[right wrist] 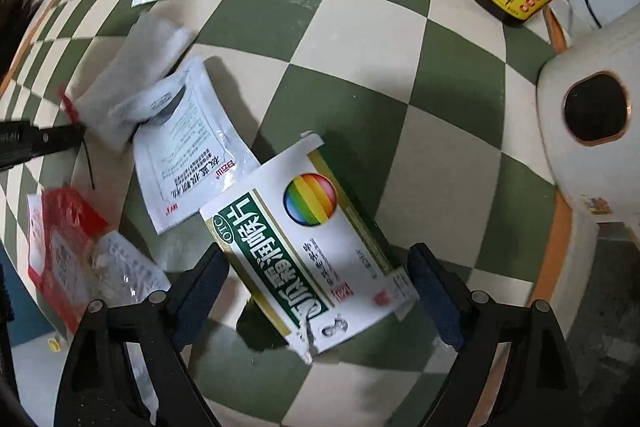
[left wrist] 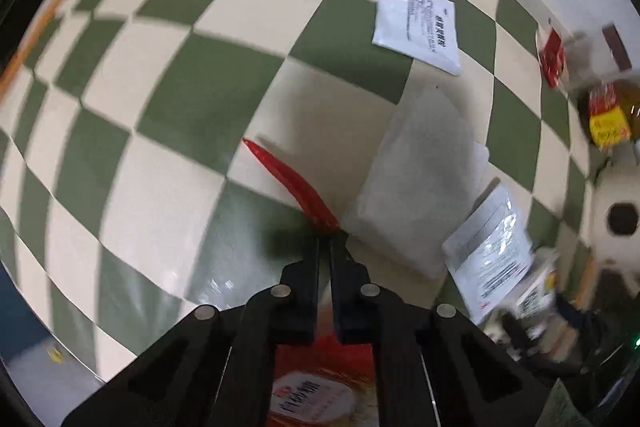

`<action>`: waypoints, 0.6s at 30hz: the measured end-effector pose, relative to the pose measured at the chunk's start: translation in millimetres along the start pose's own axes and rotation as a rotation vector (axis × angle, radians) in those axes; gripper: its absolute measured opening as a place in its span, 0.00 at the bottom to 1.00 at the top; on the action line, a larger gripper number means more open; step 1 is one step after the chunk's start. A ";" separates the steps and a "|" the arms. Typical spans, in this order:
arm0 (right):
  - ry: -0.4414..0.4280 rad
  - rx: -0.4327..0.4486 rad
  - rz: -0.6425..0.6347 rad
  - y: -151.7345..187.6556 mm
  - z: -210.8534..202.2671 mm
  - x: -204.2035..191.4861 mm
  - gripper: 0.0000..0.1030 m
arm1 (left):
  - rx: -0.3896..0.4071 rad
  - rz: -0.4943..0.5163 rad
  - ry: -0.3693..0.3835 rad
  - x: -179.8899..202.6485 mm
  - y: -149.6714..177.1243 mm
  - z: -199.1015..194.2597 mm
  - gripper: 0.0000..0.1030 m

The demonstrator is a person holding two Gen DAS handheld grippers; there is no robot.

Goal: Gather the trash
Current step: 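Grasp the green lozenge box with the right tool while the left tool grasps a red strip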

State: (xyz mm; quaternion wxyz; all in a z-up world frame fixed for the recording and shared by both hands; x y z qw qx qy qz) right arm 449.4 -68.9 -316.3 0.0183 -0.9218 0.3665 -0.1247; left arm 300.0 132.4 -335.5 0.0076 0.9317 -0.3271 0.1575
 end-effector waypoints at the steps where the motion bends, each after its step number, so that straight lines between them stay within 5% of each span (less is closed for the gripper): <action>1: -0.009 0.007 0.020 -1.6 0.7 2.1 0.85 | 0.015 0.027 -0.033 1.5 -0.9 -2.2 0.00; 9: -0.133 0.029 0.324 -12.3 -4.9 43.5 0.81 | 0.157 0.143 -0.156 10.6 -5.7 -43.9 0.00; 18: -0.156 0.168 0.449 -3.0 -66.6 50.2 0.80 | 0.361 0.284 -0.185 36.1 7.4 -114.5 0.00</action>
Point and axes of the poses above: each gripper's, at about its wrist camera, not at the fingertips, and z roughly the way its jaws point, x to its right, y to its underside, the point moved 4 cm from there along z, roughly the way its jaws point, and after that the axes turned 13 degrees about y, right-handed, at the moved point
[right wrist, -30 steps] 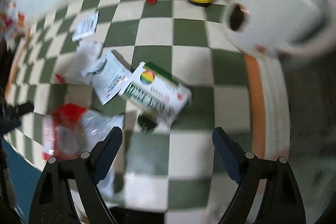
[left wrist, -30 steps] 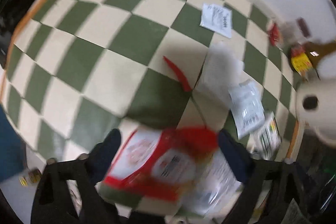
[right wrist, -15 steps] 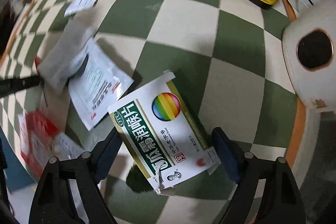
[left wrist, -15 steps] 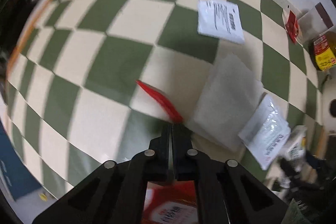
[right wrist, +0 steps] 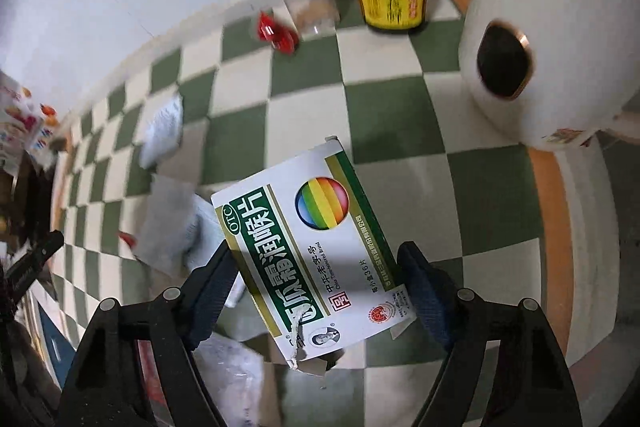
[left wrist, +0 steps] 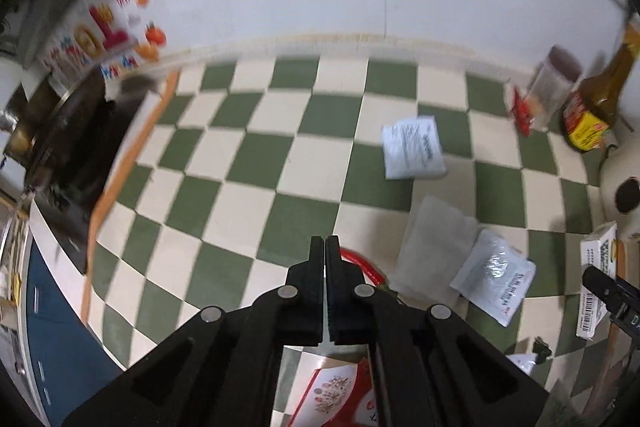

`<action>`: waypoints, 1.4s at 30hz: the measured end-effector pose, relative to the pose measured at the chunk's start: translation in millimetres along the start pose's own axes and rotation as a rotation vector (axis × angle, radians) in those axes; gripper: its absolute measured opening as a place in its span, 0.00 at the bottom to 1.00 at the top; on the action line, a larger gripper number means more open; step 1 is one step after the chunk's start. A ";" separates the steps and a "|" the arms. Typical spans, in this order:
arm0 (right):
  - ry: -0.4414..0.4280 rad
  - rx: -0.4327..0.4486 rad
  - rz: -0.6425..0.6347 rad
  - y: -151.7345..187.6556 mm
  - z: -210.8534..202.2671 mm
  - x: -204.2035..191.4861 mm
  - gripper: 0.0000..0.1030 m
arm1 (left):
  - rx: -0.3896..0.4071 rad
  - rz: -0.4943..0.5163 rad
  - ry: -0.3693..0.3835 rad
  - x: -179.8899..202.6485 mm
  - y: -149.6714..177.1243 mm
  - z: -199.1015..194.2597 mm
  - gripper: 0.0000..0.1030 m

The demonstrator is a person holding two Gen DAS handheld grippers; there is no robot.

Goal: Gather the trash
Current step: 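Grasp the green lozenge box with the right tool while the left tool grasps a red strip, then lift both held items and carry them toward the trash bin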

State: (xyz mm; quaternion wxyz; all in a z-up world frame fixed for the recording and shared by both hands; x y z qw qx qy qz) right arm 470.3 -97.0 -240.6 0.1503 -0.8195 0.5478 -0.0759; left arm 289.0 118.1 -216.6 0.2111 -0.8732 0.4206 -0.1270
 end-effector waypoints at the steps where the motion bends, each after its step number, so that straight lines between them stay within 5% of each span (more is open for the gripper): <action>1: -0.003 0.015 0.002 4.1 -9.1 -3.1 0.79 | 0.019 0.009 0.006 -3.0 -1.7 -6.3 0.00; 7: -0.018 0.088 0.022 45.9 -70.0 -11.6 0.79 | 0.113 0.050 0.079 -8.8 5.6 -58.1 0.00; 14: 0.005 0.172 0.089 134.2 -144.4 -21.4 0.78 | 0.191 0.129 0.177 -30.5 61.5 -123.5 0.00; 17: 0.026 0.183 0.135 177.6 -164.5 -18.8 0.78 | 0.134 0.083 0.251 -52.8 87.2 -124.7 0.00; 22: 0.047 0.131 0.221 214.9 -157.5 -7.5 0.78 | -0.099 -0.122 0.471 -79.7 112.9 -75.8 0.08; 24: 0.065 0.121 0.241 213.4 -148.9 -1.3 0.78 | -0.177 -0.195 0.513 -80.7 118.1 -49.2 0.28; 29: 0.093 0.100 0.252 173.3 -118.5 9.9 0.78 | -0.266 -0.345 0.564 -67.0 109.5 7.3 0.31; 37: 0.109 0.042 0.186 73.4 -44.4 23.0 0.77 | -0.337 -0.517 0.489 -41.9 65.6 103.4 0.34; 42: 0.092 0.005 0.162 26.8 -4.2 26.7 0.77 | -0.316 -0.616 0.439 -41.4 38.7 138.7 0.40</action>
Point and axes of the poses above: each gripper's, at about its wrist camera, not at the fingertips, and z roughly the way its jaws point, x to its right, y to its underside, the point moved 4 cm from there along z, roughly the way its jaws point, and after that the axes turned 13 degrees about y, right-handed, at the moved point
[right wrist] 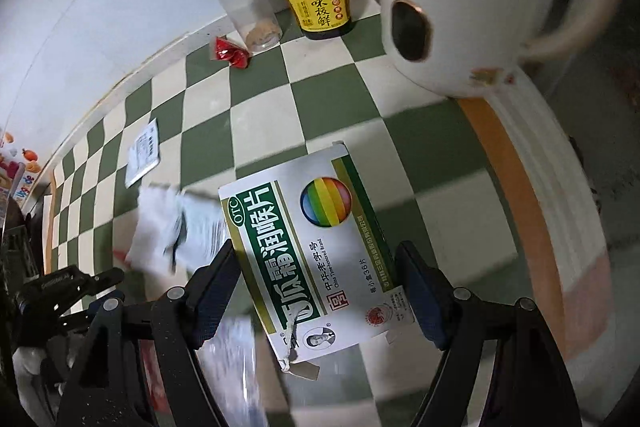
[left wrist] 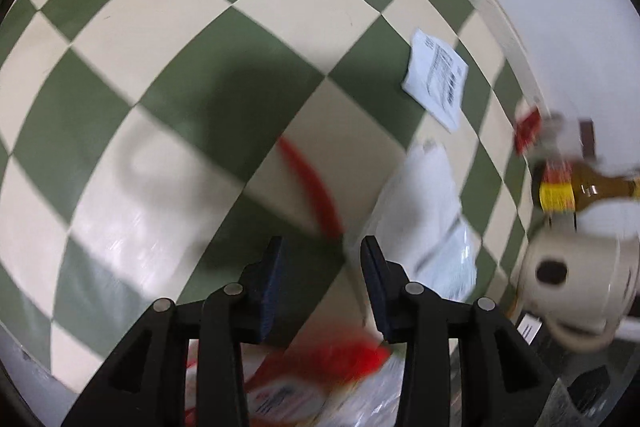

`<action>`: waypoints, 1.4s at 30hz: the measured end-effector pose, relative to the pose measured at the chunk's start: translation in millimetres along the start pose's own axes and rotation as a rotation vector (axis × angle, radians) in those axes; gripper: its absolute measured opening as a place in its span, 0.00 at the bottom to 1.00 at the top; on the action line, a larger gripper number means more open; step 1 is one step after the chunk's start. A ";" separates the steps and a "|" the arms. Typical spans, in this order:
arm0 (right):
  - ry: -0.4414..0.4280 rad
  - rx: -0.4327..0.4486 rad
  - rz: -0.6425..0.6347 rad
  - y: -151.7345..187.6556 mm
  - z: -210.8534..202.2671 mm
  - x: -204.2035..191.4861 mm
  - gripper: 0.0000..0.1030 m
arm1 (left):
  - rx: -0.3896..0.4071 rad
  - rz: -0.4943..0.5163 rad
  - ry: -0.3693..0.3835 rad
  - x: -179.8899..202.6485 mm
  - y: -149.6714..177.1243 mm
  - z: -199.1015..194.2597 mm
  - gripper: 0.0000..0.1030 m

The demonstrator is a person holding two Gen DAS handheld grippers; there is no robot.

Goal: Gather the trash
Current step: 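Lift both held items and carry them toward the trash bin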

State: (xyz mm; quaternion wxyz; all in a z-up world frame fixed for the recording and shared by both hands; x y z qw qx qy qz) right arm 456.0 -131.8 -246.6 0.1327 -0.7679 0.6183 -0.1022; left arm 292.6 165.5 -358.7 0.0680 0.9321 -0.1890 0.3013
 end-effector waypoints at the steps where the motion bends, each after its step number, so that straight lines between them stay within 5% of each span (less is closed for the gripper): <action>1: -0.002 -0.005 -0.004 -3.9 4.9 -2.0 0.77 | 0.019 0.008 -0.006 4.0 -4.7 0.9 0.41; 5: -0.015 -0.029 -0.027 -18.8 24.9 -10.0 0.77 | 0.008 0.087 -0.148 20.9 -13.0 11.7 0.40; 7: -0.018 -0.035 -0.032 -21.2 29.8 -12.7 0.77 | 0.016 0.150 -0.236 27.3 -13.4 14.7 0.29; 9: -0.019 -0.038 -0.041 -22.6 32.5 -15.5 0.76 | 0.030 0.222 -0.328 29.4 -12.2 15.3 0.06; 15: -0.024 -0.014 -0.066 -20.0 21.8 -20.8 0.76 | 0.095 0.308 -0.386 27.0 -3.5 -8.6 0.06; 25: -0.044 0.089 -0.078 26.5 -49.8 -27.5 0.75 | 0.304 0.693 -0.392 72.5 65.3 -129.2 0.06; 35: -0.054 0.178 -0.023 175.8 -155.4 -27.2 0.75 | 0.310 0.871 -0.223 25.9 163.1 -233.2 0.06; 42: -0.057 0.111 0.029 327.5 -176.0 -14.4 0.75 | 0.125 0.876 -0.207 -68.3 233.6 -236.3 0.06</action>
Point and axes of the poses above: each gripper's, at about its wrist camera, not at the fingertips, and z roughly the way its jaws point, x to its right, y to its underside, the point moved 4 cm from there along z, roughly the way its jaws point, and after that the axes turned 13 degrees about y, right-handed, at the moved point
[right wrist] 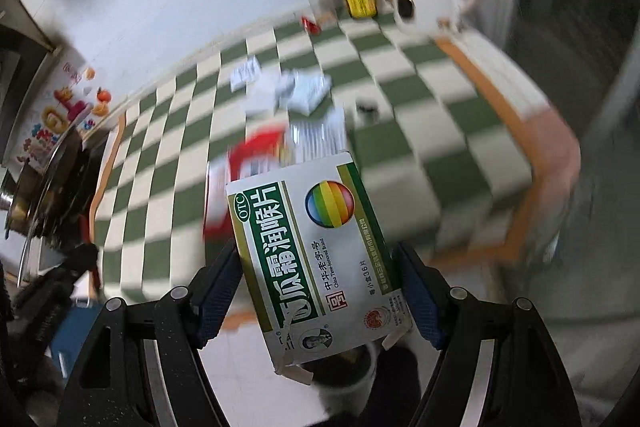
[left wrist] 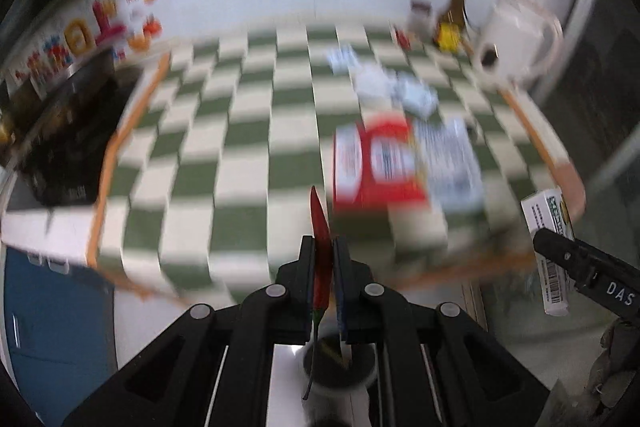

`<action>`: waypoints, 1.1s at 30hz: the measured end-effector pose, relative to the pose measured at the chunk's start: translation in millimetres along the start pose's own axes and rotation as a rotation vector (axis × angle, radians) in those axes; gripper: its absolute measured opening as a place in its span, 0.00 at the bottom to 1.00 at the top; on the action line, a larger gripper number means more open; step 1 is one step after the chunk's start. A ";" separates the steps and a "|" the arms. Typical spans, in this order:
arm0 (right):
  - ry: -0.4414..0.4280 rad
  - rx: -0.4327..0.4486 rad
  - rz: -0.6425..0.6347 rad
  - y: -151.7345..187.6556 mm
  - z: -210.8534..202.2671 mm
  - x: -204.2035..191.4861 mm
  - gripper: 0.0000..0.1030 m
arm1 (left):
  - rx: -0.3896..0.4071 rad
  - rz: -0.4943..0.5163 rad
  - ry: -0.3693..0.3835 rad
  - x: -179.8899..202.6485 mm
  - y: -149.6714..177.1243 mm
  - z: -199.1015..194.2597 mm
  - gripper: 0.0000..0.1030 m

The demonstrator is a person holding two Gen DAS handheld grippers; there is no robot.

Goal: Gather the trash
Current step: 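Lift both held items and carry them toward the trash bin, then open both tools over the bin to drop the items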

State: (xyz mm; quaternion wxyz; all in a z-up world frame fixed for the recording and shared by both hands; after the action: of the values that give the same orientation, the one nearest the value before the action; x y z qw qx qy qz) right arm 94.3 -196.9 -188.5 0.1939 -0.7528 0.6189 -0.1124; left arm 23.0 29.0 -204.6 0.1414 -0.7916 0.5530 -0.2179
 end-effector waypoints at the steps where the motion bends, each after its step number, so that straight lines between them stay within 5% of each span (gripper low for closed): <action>1: 0.003 -0.017 -0.001 16.9 2.0 2.7 0.75 | -0.040 -0.004 0.012 -1.3 18.1 6.6 0.06; 6: 0.032 -0.201 -0.012 121.3 56.3 16.3 0.74 | -0.266 -0.087 0.059 -16.8 102.1 67.0 0.06; 12: 0.024 -0.441 0.015 229.5 189.2 31.3 0.74 | -0.507 -0.319 0.136 -52.2 192.1 196.8 0.06; 16: -0.033 -0.579 0.088 291.4 295.9 36.6 0.74 | -0.620 -0.453 0.184 -75.6 242.7 291.4 0.07; 22: -0.104 -0.751 0.154 363.0 419.2 33.2 0.76 | -0.749 -0.497 0.193 -93.5 308.6 393.5 0.13; 23: -0.094 -0.759 0.145 370.6 430.6 33.6 0.81 | -0.750 -0.487 0.183 -95.3 313.2 401.8 0.25; 26: -0.045 -0.750 0.099 382.6 447.0 36.4 0.97 | -0.715 -0.456 0.137 -102.5 321.6 405.1 0.95; 33: 0.105 -0.663 -0.072 369.8 429.9 30.3 1.00 | -0.670 -0.308 0.008 -106.7 320.4 380.7 0.98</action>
State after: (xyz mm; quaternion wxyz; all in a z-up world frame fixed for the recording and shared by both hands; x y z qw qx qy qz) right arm -51.9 -219.4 -736.7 -0.0976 -0.7893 0.6041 0.0495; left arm -78.3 10.9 -703.0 -0.1623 -0.8671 0.4687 -0.0463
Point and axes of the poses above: each gripper's, at about its wrist camera, not at the fingertips, and z roughly the way its jaws point, x to its right, y to its underside, the point moved 4 cm from there along z, roughly the way its jaws point, and after that the axes turned 13 degrees about y, right-handed, at the moved point
